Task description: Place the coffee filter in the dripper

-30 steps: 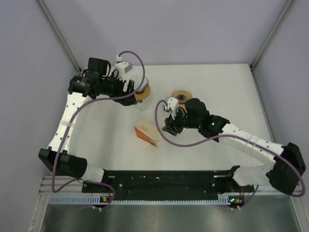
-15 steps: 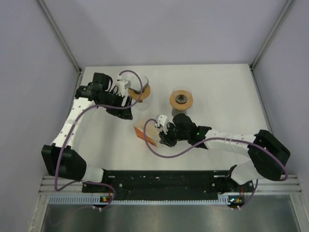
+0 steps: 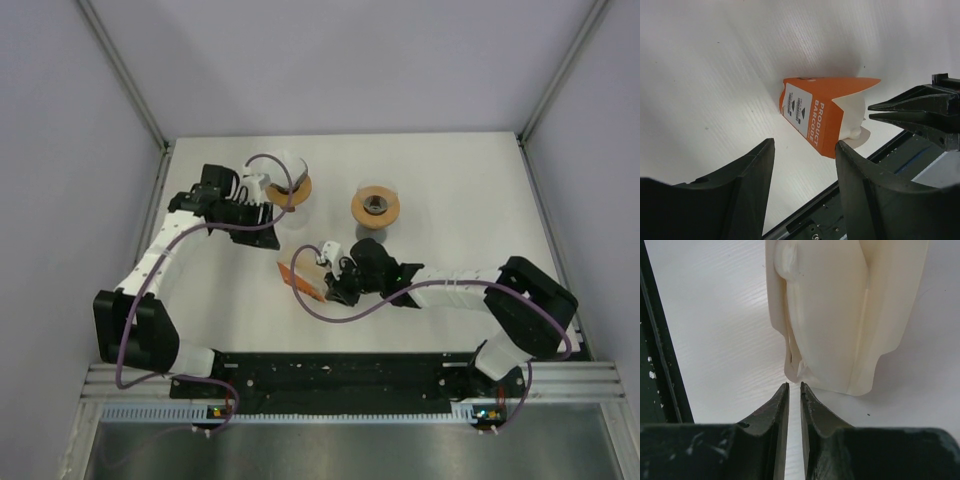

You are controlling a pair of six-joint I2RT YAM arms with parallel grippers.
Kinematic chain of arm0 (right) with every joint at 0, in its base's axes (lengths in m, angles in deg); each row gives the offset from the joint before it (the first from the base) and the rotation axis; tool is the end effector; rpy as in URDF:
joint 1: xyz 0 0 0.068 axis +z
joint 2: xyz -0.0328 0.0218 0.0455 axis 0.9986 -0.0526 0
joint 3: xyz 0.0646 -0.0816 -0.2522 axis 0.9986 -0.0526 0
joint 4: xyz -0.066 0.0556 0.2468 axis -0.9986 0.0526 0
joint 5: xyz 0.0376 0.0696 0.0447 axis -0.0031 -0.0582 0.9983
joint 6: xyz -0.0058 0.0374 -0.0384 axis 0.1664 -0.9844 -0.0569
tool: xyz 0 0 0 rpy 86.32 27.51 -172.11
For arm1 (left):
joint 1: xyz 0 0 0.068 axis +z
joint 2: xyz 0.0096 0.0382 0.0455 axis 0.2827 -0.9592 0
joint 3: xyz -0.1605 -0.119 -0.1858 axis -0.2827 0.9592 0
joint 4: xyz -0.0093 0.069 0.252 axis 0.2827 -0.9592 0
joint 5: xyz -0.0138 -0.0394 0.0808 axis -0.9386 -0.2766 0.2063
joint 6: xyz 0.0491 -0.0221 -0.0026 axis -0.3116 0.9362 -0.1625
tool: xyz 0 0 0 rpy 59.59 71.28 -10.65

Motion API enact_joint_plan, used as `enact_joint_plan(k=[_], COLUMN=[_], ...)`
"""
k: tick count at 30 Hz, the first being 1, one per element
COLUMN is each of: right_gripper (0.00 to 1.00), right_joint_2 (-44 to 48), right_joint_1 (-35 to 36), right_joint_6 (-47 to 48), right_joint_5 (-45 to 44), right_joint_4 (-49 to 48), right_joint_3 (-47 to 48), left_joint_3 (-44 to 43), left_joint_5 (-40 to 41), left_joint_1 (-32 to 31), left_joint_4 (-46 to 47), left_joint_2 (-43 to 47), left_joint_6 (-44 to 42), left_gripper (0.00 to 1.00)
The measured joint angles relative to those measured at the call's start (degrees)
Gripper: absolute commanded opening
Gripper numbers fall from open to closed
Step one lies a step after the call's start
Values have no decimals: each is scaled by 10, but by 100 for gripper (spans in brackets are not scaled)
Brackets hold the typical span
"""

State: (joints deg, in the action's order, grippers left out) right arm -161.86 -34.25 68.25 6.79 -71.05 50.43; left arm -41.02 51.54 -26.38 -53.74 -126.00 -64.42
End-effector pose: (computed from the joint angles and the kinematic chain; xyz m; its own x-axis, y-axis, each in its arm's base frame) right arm 0.1796 0.2557 0.1740 -0.2826 -0.5094 -0.8128 -0.9398 0.3166 0.1284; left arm 0.2763 -0.0659 0.2943 -0.8387 0.1904 -0.5103 0.4260 0.8131 -0.3968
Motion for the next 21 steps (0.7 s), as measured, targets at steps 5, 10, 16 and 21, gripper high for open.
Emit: enact_joint_plan(k=[5,10,16,21], right_gripper=[12,11,11,13], right_joint_2=[-14,-28,-38,-38], right_joint_1=[0,0,0,0], right_joint_6=[-8,-4,-3,-7], right_joint_5=[-22,-47,-49,-68], right_joint_4=[-11,-7,1,13], right_joint_3=[0,1,21,28], left_joint_3=[25,32,33,33], left_joint_5=[-3,0,0,3], left_joint_1=[-1,-6,-16,-17], left_joint_4=[33,49,60,61], left_joint_2=[-10,-22,-26,-27], left_joint_6=[33,45,49,49], left_gripper=[51,49,46,45])
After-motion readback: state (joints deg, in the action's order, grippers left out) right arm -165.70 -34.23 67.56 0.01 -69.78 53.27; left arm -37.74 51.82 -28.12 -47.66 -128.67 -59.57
